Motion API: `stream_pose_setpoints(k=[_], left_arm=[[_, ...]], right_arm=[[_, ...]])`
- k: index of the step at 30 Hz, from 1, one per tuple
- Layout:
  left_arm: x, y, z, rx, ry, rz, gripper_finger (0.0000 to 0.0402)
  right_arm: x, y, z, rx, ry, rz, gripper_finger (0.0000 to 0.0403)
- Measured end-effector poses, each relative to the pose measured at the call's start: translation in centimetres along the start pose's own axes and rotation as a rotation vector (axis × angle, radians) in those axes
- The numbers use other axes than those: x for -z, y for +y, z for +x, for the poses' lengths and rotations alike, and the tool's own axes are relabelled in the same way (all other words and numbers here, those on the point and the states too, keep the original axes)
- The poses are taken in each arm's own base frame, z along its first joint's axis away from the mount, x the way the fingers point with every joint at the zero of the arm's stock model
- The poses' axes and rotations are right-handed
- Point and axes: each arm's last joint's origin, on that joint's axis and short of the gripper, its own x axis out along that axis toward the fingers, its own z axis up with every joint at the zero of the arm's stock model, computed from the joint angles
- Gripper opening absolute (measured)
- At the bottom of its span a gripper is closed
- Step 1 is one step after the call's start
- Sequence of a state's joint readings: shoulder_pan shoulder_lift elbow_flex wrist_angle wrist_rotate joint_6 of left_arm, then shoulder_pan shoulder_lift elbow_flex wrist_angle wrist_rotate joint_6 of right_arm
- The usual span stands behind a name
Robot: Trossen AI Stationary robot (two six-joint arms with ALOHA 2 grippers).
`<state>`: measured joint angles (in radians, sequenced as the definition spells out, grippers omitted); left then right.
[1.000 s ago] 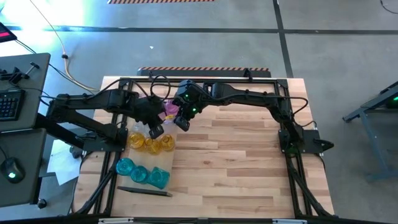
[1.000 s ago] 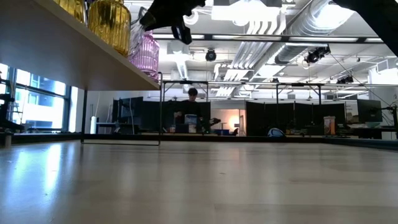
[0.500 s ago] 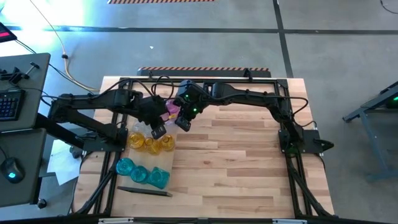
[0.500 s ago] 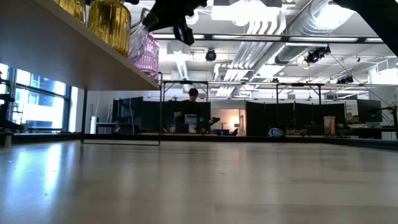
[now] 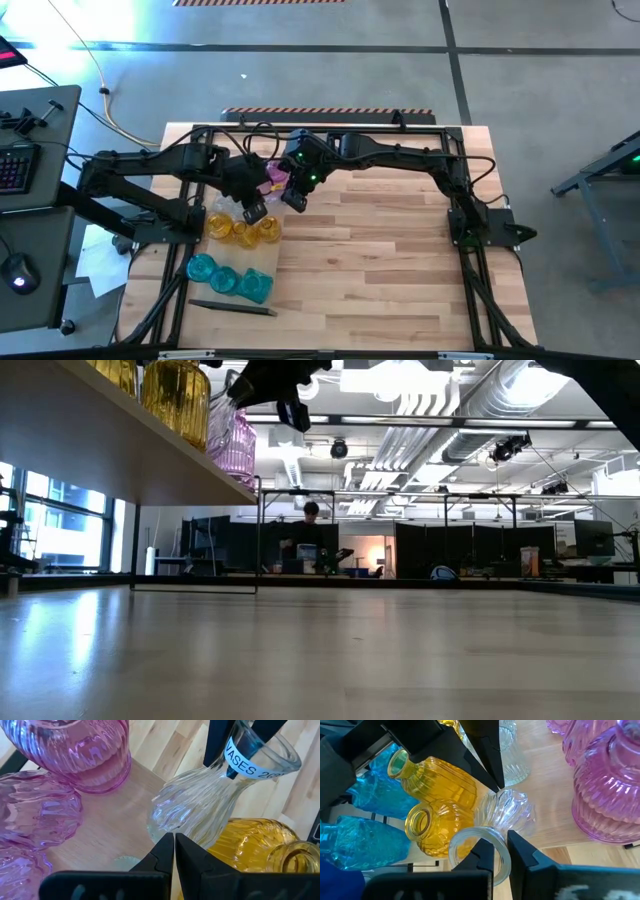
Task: Sort vases onto shelf
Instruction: Put the transparent flower vase on the shelf
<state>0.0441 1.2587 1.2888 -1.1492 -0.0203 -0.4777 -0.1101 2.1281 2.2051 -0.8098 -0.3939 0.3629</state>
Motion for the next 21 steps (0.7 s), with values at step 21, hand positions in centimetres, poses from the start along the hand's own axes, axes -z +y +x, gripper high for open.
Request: stream_pose_setpoints(k=[21], left_arm=[[0.22, -0.43, 0.03, 0.014, 0.010, -0.016, 0.0009]], right_arm=[[-0.36, 0.32, 0.04, -0.034, -0.034, -0.039, 0.0040]])
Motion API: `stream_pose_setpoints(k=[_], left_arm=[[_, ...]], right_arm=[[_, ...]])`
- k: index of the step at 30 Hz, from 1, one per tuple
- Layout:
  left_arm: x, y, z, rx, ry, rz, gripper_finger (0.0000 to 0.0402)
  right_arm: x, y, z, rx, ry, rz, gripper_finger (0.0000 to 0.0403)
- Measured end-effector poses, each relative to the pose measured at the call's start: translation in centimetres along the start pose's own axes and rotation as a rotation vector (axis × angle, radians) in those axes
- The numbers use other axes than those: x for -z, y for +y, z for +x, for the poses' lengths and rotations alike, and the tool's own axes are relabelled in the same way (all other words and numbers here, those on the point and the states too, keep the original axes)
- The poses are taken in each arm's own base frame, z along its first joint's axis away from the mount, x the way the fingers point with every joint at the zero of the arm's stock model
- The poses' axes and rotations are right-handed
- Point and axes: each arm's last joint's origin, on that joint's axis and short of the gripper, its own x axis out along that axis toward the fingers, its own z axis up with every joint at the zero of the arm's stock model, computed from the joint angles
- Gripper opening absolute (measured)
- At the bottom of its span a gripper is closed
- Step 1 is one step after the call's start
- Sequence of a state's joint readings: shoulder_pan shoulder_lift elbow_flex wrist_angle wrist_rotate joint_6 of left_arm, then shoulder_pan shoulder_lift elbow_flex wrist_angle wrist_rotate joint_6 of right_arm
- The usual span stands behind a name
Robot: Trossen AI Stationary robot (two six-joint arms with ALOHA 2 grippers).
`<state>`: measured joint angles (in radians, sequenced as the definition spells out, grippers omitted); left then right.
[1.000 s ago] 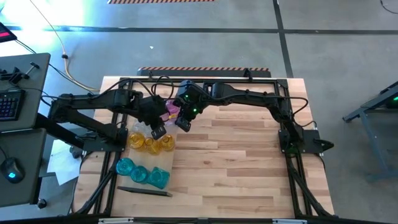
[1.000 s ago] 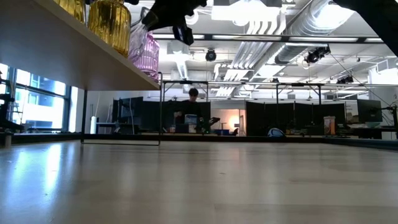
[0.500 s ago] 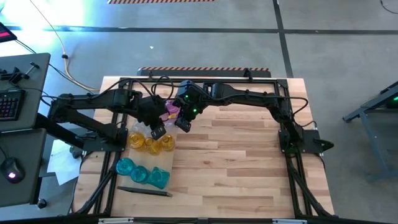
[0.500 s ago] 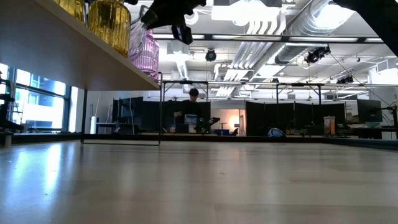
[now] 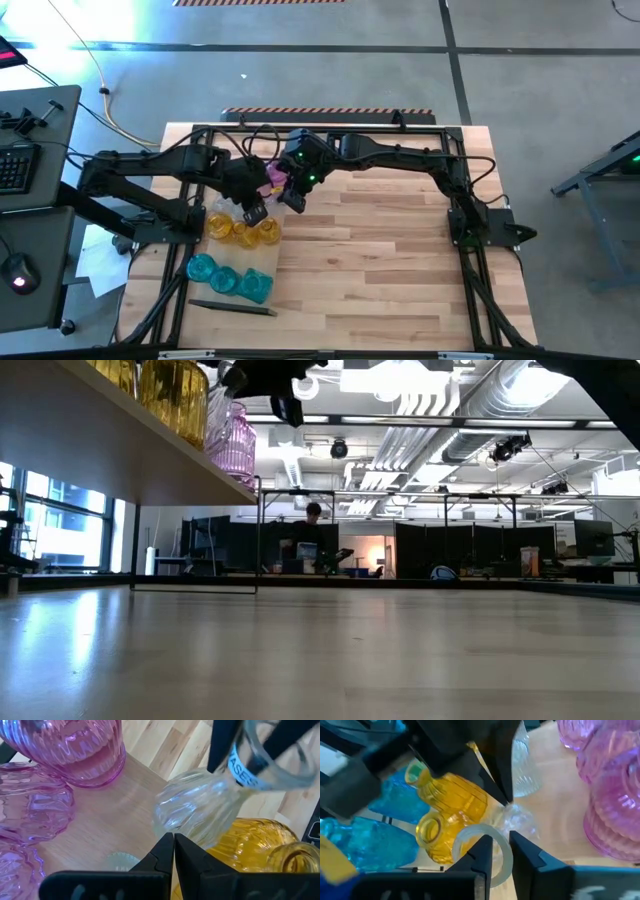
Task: Sort vases onto shelf
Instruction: Put the transparent flower vase on the shelf
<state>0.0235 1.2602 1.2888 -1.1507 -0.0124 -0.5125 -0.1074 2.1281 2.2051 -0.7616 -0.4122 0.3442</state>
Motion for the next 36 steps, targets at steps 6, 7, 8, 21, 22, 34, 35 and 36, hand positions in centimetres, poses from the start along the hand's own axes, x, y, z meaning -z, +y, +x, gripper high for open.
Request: stream_pose_setpoints(k=[6, 7, 8, 21, 22, 34, 35, 36], left_arm=[[-0.1, 0.0, 0.1, -0.001, -0.005, 0.000, 0.0009], [-0.1, 0.0, 0.1, 0.000, -0.007, 0.000, 0.0009], [-0.1, 0.0, 0.1, 0.000, -0.006, 0.000, 0.0009], [0.8, 0.4, -0.7, -0.028, 0.025, -0.029, 0.0009], [0.9, 0.5, -0.9, -0.025, 0.021, -0.032, 0.0009], [1.3, 0.8, -2.6, -0.026, -0.071, -0.041, 0.0009], [1.2, 0.8, -2.7, -0.030, -0.082, -0.035, 0.0009], [1.1, 0.8, -2.8, -0.032, -0.092, -0.034, 0.0009]], right_arm=[[-0.5, 0.4, 0.0, -0.022, -0.049, -0.015, 0.0045], [-0.6, 0.5, 0.1, -0.028, -0.060, -0.019, 0.0045], [-0.6, 0.6, 0.2, -0.034, -0.066, -0.021, 0.0044], [-0.2, 0.2, 1.7, -0.034, -0.054, 0.007, 0.0043], [-0.2, 0.1, 1.7, -0.033, -0.052, 0.008, 0.0043], [0.0, 0.1, 1.9, -0.031, -0.043, 0.014, 0.0043], [0.0, 0.1, 1.9, -0.031, -0.043, 0.014, 0.0043], [0.0, 0.1, 1.9, -0.031, -0.043, 0.014, 0.0043]])
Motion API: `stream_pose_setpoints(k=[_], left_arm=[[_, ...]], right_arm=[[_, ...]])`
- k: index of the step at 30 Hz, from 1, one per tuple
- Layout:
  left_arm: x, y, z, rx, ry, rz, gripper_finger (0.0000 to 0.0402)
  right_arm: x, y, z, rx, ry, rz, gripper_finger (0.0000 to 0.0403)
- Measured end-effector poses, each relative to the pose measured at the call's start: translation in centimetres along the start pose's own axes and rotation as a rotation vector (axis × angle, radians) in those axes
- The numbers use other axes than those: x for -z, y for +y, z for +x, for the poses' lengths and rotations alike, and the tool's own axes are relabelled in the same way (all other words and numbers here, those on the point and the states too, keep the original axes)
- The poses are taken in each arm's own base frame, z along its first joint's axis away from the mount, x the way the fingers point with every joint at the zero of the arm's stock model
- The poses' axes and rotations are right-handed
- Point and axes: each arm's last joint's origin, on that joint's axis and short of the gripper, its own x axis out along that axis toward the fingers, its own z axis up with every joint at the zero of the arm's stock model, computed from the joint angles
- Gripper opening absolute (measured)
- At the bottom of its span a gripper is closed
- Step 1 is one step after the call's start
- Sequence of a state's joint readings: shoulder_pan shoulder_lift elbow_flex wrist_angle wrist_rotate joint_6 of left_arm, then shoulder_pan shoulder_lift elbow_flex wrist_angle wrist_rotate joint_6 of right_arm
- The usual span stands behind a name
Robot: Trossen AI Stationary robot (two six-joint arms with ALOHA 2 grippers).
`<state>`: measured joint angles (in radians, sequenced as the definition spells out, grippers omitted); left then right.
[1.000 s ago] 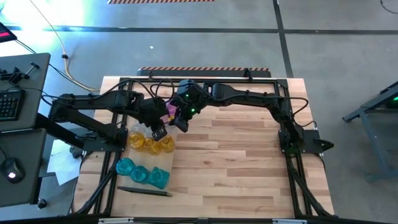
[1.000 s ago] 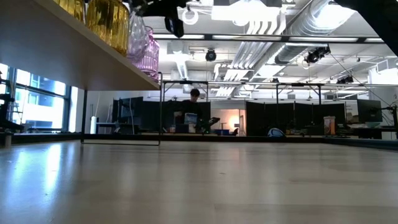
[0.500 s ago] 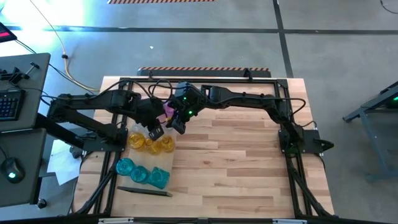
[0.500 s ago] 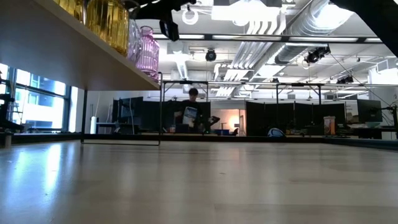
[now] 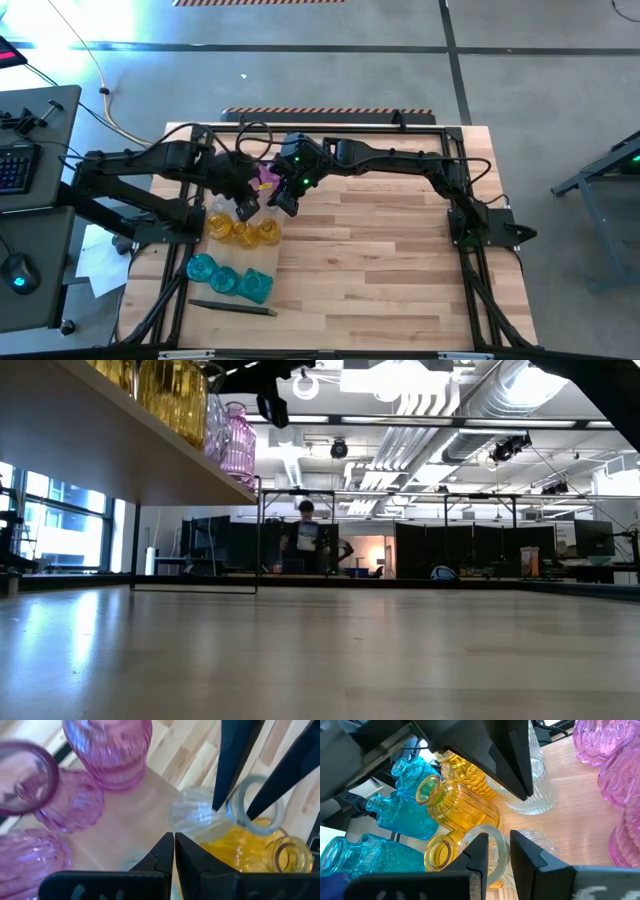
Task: Sort vases onto shelf
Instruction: Put the transparent flower vase on the shelf
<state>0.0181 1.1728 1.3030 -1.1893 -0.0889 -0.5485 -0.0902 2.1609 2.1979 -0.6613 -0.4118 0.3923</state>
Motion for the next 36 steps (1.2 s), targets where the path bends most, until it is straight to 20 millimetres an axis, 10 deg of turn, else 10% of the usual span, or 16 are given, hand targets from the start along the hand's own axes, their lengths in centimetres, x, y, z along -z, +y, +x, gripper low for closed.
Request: stream_pose_setpoints(k=[36], left_arm=[[-1.9, -0.4, -3.6, -0.006, -0.195, 0.006, 0.0009]], right_arm=[[-0.4, 0.0, 0.1, -0.004, -0.047, -0.029, 0.0044]])
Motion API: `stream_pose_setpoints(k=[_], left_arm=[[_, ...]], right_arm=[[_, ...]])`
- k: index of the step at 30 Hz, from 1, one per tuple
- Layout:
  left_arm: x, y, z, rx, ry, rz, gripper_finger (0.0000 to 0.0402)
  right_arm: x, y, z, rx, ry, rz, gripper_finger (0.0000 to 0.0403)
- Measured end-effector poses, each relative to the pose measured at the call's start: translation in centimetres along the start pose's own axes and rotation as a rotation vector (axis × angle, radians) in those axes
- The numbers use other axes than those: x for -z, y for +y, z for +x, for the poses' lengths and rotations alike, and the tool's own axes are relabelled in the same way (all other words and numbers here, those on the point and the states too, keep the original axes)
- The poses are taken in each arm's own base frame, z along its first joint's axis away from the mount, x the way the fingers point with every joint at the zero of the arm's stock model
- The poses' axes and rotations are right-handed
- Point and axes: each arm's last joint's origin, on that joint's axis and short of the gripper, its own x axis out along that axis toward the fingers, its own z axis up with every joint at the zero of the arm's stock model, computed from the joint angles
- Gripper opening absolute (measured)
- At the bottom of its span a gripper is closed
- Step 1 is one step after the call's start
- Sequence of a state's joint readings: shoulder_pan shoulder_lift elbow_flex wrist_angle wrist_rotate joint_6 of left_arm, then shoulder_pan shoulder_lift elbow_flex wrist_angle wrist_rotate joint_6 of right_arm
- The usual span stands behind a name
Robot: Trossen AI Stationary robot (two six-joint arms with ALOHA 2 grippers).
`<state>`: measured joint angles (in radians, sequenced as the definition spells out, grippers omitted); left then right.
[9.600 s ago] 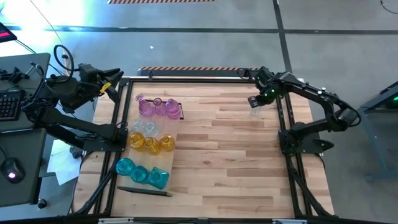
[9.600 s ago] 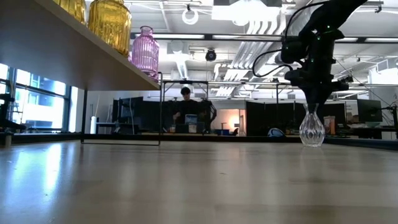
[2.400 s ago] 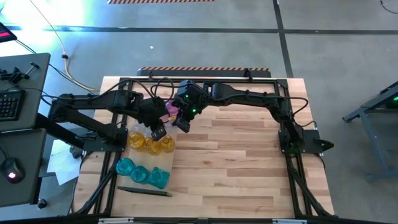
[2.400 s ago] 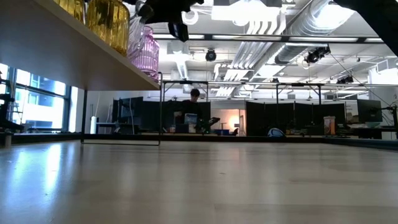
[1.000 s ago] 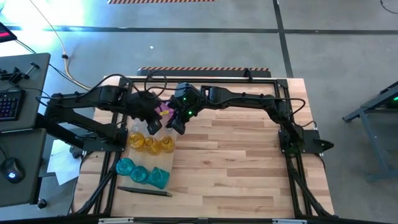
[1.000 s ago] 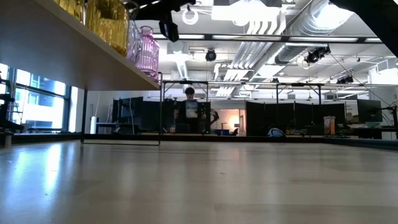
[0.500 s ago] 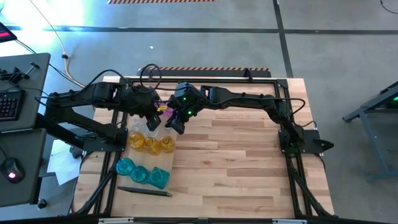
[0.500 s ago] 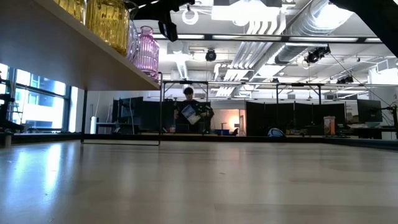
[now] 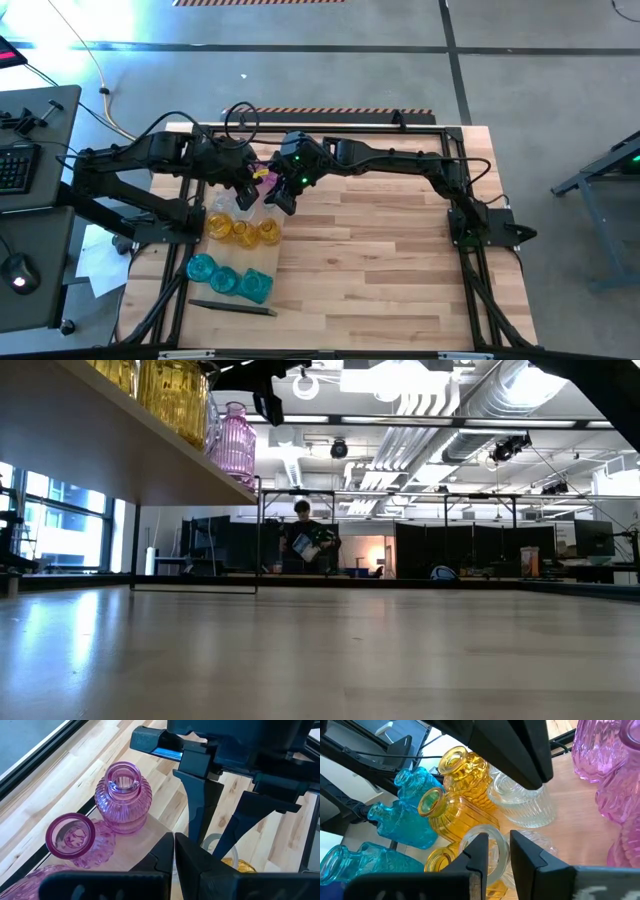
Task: Sort vases onto shelf
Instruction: Put the transparent flower vase on the shelf
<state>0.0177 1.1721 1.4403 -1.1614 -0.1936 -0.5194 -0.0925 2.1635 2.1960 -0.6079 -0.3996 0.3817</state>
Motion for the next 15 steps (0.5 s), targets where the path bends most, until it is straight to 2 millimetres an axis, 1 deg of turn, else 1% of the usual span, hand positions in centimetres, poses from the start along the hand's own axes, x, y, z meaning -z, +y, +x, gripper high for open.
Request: stream_pose_setpoints(k=[8, 15], left_arm=[[0.0, 0.0, 0.0, 0.000, 0.000, 0.000, 0.0009], [0.0, 0.0, 0.0, -0.001, 0.002, 0.000, 0.0009]], right_arm=[[0.0, 0.0, 0.1, -0.004, 0.003, -0.005, 0.0044], [0.4, -0.6, 1.4, -0.060, 0.019, 0.009, 0.0044]])
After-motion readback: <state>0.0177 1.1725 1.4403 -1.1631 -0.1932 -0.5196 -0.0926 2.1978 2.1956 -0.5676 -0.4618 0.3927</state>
